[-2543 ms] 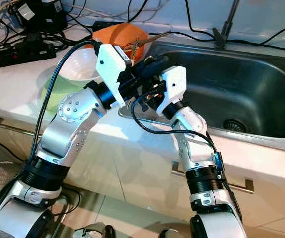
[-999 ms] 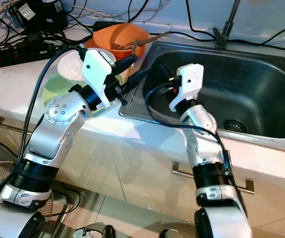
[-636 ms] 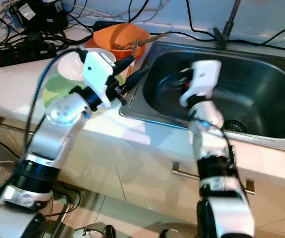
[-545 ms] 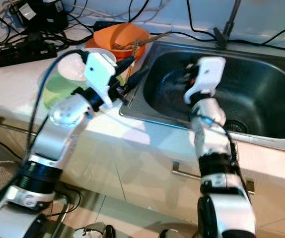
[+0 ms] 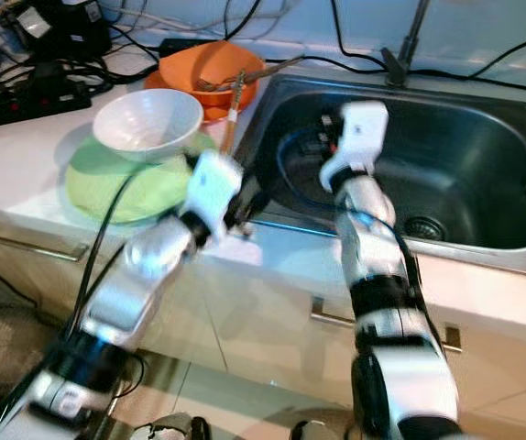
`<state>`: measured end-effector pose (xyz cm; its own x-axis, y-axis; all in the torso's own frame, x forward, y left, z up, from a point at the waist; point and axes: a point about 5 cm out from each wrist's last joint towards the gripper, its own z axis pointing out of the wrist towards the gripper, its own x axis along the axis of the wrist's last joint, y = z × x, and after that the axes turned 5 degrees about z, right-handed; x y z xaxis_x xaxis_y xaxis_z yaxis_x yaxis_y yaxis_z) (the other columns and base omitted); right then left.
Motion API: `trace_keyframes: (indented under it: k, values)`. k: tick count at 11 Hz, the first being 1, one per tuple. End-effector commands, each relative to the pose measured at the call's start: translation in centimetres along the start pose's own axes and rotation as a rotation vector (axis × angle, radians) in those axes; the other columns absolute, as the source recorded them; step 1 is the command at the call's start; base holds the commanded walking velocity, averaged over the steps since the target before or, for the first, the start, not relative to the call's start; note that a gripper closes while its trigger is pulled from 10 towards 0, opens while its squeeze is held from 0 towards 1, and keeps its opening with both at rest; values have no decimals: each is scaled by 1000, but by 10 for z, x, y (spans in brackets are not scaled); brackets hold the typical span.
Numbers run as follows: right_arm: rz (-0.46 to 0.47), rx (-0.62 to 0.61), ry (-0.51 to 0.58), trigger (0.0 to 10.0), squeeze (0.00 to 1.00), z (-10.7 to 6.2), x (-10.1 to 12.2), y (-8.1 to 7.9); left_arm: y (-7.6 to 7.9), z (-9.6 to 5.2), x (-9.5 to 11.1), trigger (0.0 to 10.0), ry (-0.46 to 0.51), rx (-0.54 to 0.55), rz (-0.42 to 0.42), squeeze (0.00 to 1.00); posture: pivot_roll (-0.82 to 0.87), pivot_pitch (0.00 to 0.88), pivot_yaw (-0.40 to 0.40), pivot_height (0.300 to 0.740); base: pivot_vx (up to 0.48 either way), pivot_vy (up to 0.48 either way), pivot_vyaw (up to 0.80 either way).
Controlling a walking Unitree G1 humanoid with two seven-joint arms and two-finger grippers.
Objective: Kitchen organization
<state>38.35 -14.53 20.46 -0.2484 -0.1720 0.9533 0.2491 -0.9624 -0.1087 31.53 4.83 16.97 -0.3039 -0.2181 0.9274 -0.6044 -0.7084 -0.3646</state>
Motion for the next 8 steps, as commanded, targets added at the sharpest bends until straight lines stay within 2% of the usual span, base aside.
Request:
trace_keyframes:
  k: [1, 2, 3, 5, 6, 8]
  values:
    - [5, 27, -14, 10000, 0, 4, 0, -5, -6, -3, -3, 10000, -23, 45, 26, 0, 118, 72, 27, 740, 0, 0, 0]
    - [35, 58, -21, 10000, 0, 9, -1, -12, -7, -6, -5, 10000, -65, 52, 26, 0, 129, 71, 23, 740, 0, 0, 0]
    - [50, 115, -47, 10000, 0, 13, -3, -22, -5, -10, -7, 10000, -66, 49, 18, 0, 135, 68, 19, 740, 0, 0, 0]
    - [83, 144, -81, 10000, 0, 18, -6, -28, -4, -16, -5, 10000, -32, 73, 18, 0, 148, 68, 14, 740, 0, 0, 0]
    - [83, 159, -99, 10000, 1000, 20, -9, -32, -3, -20, -4, 10000, -33, 79, 19, 0, 160, 69, 10, 740, 0, 0, 0]
    - [90, 198, -151, 10000, 1000, 23, -16, -42, 0, -25, -4, 10000, -45, 80, 11, 0, 175, 75, 7, 740, 0, 0, 0]
